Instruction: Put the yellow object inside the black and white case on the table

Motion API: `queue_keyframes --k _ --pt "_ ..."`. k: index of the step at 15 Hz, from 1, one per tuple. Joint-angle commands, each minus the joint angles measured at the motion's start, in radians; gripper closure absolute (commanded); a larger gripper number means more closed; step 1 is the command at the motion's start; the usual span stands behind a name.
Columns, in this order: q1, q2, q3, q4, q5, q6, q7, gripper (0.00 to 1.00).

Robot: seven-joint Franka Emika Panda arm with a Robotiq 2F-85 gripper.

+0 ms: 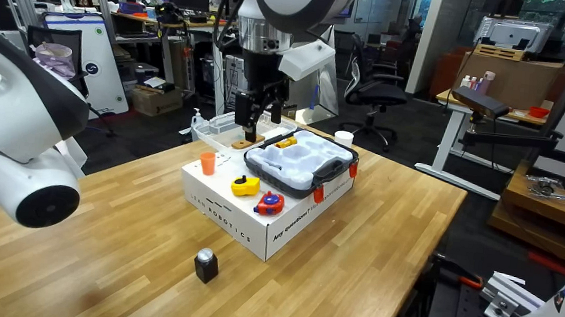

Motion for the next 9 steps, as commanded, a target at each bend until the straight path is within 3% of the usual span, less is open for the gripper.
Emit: queue_keyframes --k 1,9 --pt "0.006 0.098 0.005 0.084 0.006 -0.009 -0.042 0.0" --pt "0.01 0.3 0.007 0.233 0.031 -0.023 -0.072 0.0"
